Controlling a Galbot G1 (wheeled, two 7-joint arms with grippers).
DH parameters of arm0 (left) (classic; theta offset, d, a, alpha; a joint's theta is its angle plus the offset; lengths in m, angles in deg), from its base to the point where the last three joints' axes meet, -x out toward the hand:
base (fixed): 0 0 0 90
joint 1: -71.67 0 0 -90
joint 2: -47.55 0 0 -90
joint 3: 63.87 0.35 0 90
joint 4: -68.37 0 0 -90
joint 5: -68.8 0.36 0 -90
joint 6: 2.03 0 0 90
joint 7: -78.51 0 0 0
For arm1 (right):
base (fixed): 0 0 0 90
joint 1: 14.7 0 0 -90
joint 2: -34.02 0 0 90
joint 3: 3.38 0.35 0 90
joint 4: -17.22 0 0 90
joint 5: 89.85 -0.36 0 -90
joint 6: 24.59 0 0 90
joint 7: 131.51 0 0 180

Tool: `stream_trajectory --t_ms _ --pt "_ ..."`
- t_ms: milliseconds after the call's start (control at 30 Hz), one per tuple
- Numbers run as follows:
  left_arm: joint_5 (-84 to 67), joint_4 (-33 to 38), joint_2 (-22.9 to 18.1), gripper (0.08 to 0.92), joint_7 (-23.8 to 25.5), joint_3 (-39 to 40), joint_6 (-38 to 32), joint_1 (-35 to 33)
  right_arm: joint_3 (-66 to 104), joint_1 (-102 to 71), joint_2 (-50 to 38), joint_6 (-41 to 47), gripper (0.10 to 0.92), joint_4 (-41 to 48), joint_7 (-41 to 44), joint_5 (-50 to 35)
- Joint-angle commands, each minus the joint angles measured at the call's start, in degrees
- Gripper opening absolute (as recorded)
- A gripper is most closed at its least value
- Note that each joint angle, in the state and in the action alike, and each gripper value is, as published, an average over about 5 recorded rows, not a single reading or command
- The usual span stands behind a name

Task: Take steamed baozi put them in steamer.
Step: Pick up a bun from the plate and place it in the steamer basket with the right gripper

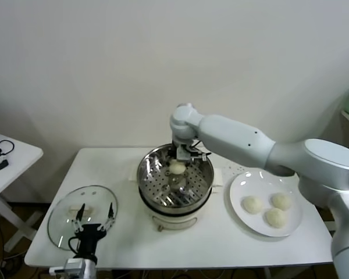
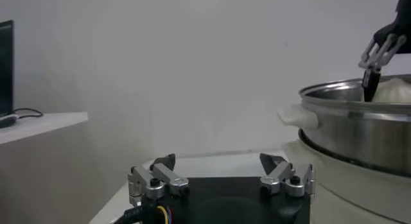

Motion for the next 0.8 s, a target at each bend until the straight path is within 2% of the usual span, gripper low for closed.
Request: stream_trajectory --t_ms 33,133,300,500,633,800 --pt "-0.13 -0.24 -0.05 0.823 0.01 0.05 -0.01 0.10 1.01 -1.70 1.16 -1.12 0.707 2.63 -0.19 3.76" --pt "-0.15 -0.46 -0.05 0.823 -0.03 0.03 0.02 0.23 1.00 -1.78 1.18 -1.05 0.723 2.94 -0.80 3.20" --pt "-0.32 -0.57 -0.02 0.823 -0.12 0.01 0.12 0.41 1.12 -1.23 1.23 -1.51 0.806 3.03 -0.57 0.87" --pt "-0.36 -0.32 0.10 0.823 -0.21 -0.04 0.29 0.55 -0.40 3.76 -2.21 -1.76 0.822 -2.33 1.57 -6.13" --pt "-1.31 -0.22 0.14 0.823 -1.23 0.13 0.55 0.87 -3.37 10.15 -8.09 1.19 0.823 -7.43 2.31 -14.90" --pt "-4.94 0.12 0.20 0.823 -3.74 0.48 2.18 1.79 -13.55 21.15 -17.49 14.94 0.823 -7.43 2.67 -37.27"
